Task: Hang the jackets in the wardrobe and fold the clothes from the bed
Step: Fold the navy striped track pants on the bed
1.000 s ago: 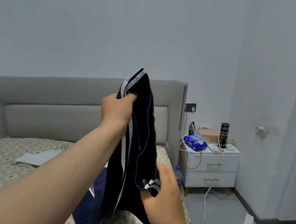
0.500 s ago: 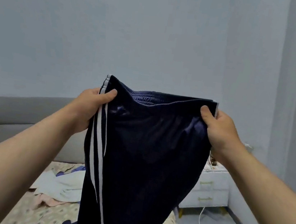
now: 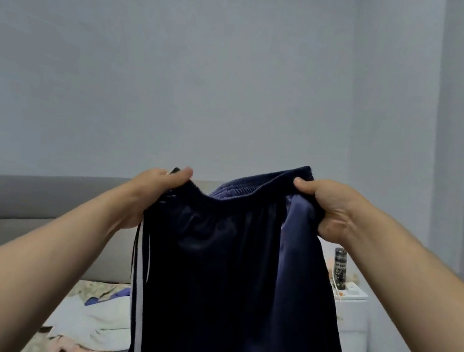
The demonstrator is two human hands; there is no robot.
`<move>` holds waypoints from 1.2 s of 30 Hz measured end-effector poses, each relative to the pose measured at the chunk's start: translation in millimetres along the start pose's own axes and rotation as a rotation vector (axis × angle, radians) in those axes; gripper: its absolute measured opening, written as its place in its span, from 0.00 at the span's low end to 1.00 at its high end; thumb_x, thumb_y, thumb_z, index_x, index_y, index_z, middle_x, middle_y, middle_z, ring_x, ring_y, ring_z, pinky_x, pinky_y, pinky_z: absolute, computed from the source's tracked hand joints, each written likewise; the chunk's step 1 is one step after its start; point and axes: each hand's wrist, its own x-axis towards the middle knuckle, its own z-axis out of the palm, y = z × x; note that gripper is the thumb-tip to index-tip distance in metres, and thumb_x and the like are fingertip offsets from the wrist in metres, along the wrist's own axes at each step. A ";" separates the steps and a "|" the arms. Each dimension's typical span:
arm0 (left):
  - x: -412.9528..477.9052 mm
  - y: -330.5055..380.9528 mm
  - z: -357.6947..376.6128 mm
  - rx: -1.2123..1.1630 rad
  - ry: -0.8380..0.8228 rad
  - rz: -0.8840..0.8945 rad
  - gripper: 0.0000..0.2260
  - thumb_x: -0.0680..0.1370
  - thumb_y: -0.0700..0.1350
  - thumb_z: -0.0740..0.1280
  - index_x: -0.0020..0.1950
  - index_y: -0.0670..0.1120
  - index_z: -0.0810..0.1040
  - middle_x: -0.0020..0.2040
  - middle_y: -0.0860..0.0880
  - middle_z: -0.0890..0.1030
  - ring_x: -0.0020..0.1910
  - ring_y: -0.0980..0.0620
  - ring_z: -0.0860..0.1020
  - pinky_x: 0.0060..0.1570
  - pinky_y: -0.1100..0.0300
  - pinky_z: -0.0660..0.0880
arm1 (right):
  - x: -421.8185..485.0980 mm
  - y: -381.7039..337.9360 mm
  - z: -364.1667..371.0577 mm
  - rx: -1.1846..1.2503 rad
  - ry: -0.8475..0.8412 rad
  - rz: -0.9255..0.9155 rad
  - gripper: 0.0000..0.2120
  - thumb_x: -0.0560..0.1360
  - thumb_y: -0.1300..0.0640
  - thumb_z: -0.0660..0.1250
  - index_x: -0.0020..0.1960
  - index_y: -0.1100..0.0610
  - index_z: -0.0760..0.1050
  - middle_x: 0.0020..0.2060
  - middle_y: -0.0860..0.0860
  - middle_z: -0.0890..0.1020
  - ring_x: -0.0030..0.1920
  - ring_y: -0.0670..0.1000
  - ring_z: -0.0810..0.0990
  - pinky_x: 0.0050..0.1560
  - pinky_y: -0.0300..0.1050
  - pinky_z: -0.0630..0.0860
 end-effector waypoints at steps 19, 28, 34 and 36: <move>4.6 -7.8 -16.7 0.555 0.126 0.499 0.20 0.79 0.31 0.60 0.43 0.56 0.80 0.39 0.39 0.78 0.32 0.41 0.70 0.35 0.48 0.71 | 14.3 9.4 -29.8 -0.166 0.030 -0.212 0.11 0.81 0.59 0.64 0.57 0.66 0.77 0.51 0.62 0.84 0.47 0.57 0.84 0.54 0.53 0.81; -1.5 -16.7 -1.5 0.707 0.074 0.388 0.09 0.71 0.44 0.71 0.35 0.45 0.73 0.29 0.54 0.72 0.27 0.58 0.68 0.29 0.64 0.65 | 18.3 14.7 -26.4 -0.112 0.091 -0.293 0.15 0.83 0.57 0.62 0.42 0.63 0.78 0.36 0.57 0.85 0.33 0.53 0.84 0.36 0.44 0.81; 2.5 -20.8 15.3 0.269 0.276 0.298 0.12 0.72 0.35 0.73 0.38 0.44 0.70 0.31 0.48 0.74 0.26 0.55 0.71 0.24 0.64 0.67 | 17.5 20.9 -23.9 -0.076 0.211 -0.292 0.12 0.81 0.59 0.64 0.40 0.62 0.77 0.36 0.58 0.83 0.35 0.54 0.83 0.41 0.48 0.81; 7.6 -16.1 30.5 0.135 0.343 0.202 0.12 0.72 0.33 0.71 0.40 0.45 0.70 0.35 0.45 0.74 0.30 0.49 0.72 0.27 0.62 0.66 | 21.7 25.4 -13.8 0.006 0.291 -0.236 0.08 0.78 0.62 0.65 0.42 0.63 0.77 0.39 0.60 0.82 0.38 0.57 0.82 0.46 0.53 0.81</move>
